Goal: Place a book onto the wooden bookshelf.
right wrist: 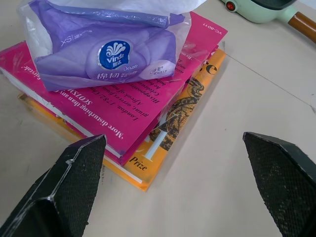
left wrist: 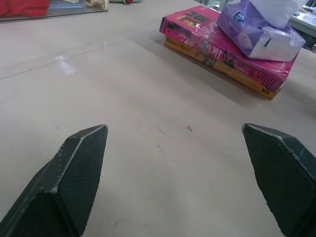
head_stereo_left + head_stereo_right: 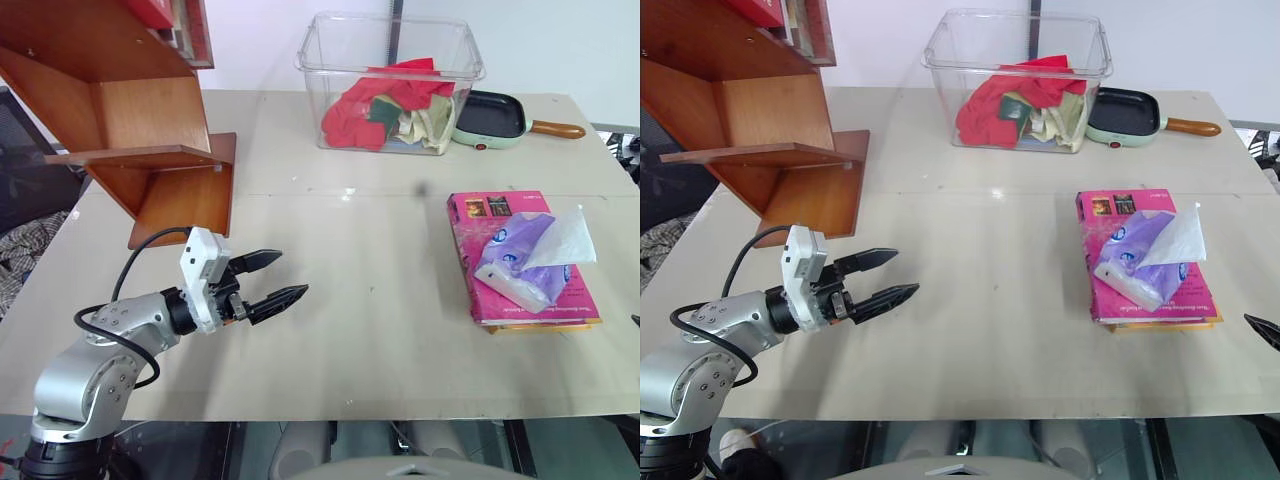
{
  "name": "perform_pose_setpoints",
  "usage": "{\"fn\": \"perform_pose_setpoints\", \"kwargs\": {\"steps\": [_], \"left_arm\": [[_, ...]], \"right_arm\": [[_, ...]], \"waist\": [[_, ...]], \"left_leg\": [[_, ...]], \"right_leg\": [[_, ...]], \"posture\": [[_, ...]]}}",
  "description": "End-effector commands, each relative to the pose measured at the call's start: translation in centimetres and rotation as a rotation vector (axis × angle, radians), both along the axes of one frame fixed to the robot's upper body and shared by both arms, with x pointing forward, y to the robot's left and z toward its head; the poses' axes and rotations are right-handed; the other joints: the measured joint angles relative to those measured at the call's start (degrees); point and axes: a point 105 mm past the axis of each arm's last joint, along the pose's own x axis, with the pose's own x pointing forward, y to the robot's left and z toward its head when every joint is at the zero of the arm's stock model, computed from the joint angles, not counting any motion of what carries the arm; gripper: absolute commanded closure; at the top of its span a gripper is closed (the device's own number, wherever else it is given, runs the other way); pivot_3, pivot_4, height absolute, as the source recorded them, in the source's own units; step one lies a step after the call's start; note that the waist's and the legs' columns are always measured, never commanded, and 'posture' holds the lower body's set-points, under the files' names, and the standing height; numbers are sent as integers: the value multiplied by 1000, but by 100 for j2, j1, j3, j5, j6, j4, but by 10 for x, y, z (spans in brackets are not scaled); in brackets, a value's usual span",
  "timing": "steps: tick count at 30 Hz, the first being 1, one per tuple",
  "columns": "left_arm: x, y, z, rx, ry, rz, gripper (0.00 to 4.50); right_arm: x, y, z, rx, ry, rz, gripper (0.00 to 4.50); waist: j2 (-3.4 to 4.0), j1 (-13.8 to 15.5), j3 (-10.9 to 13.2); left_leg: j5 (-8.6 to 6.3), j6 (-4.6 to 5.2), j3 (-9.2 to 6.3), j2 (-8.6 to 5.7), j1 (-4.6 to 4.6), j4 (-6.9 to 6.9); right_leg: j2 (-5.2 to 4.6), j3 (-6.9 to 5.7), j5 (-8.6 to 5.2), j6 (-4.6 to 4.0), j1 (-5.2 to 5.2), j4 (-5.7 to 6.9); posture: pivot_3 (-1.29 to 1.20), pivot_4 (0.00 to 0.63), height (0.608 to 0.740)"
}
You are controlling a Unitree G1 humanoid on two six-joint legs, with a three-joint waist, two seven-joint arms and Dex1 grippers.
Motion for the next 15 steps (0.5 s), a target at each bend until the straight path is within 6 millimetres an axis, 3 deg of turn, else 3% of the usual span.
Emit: {"fn": "perform_pose_setpoints", "kwargs": {"steps": [1, 7, 9, 15], "left_arm": [[0, -10, 18, -19, -73, -45, 33], [-6, -30, 49, -81, -177, -169, 33], [-13, -36, 56, -87, -206, -228, 33], [-31, -46, 54, -36, -255, -356, 33]], "right_arm": [[8, 4, 5, 14, -50, -26, 0], [28, 30, 5, 25, -3, -124, 0], [29, 45, 5, 129, 61, -104, 0], [45, 75, -1, 322, 182, -166, 0]], "waist": [[0, -1, 0], [7, -5, -4], [6, -5, -2], [2, -8, 0]], "left_leg": [[0, 0, 0, 0, 0, 0], [1, -1, -4, -2, -1, 7], [1, -1, -7, -1, -3, 5], [1, -1, -10, -3, -3, 4]], "right_leg": [[0, 0, 0, 0, 0, 0], [1, 2, 3, 2, 0, 7], [1, 1, 7, 10, -1, 6], [2, 5, 1, -2, -1, 3]], "posture": [[0, 150, 740], [0, 150, 740], [0, 150, 740], [0, 150, 740]]}}
